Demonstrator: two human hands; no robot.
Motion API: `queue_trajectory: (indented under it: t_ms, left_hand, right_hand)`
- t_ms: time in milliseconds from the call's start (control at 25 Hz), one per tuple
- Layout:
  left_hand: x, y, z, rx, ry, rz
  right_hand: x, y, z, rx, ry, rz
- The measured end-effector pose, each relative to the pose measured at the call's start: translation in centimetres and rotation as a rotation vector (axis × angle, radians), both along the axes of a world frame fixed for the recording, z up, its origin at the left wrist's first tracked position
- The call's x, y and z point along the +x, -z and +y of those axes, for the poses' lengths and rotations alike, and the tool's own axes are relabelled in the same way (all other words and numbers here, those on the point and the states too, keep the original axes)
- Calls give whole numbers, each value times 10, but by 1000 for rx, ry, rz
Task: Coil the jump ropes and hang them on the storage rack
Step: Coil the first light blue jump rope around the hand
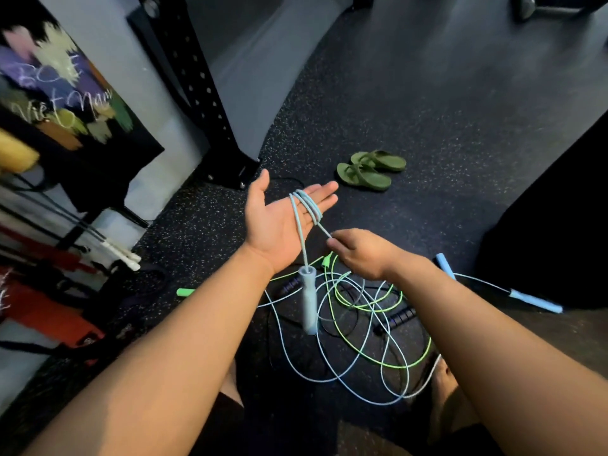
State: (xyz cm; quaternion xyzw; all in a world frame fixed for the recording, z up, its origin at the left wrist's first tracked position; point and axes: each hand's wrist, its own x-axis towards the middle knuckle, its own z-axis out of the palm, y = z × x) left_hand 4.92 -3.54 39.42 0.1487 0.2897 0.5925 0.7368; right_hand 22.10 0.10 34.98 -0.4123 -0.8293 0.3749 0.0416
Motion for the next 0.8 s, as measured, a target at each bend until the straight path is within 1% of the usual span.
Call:
queue_trajectory:
  t_ms: [80, 160, 240, 400, 520, 560, 640, 720, 800]
  left_hand:
    - [-6, 2, 10, -2, 13, 32]
    - [-9, 5, 23, -16, 58, 107]
    - [-9, 12, 33, -48, 86, 227]
    - [3, 28, 46, -109, 165, 464]
    - [16, 42, 50, -84, 330, 697]
    - [19, 45, 50, -58, 401, 721]
    - [23, 46, 48, 0, 545, 708]
    - [25, 44, 44, 26, 663, 703]
    - [27, 40, 38, 27, 740, 742]
  right_hand:
    - [-5, -7, 0, 112, -48, -20]
    - [-3, -11, 2, 160, -22, 1]
    - [3, -13, 5, 143, -8, -26]
    - [14, -13, 14, 78, -51, -74]
    - [22, -14, 26, 150, -74, -15]
    - [26, -15, 30, 188, -57, 21]
    - [35, -18, 37, 238, -4, 74]
    - [41, -19, 42, 248, 20, 114]
    - [44, -20, 43, 231, 38, 192]
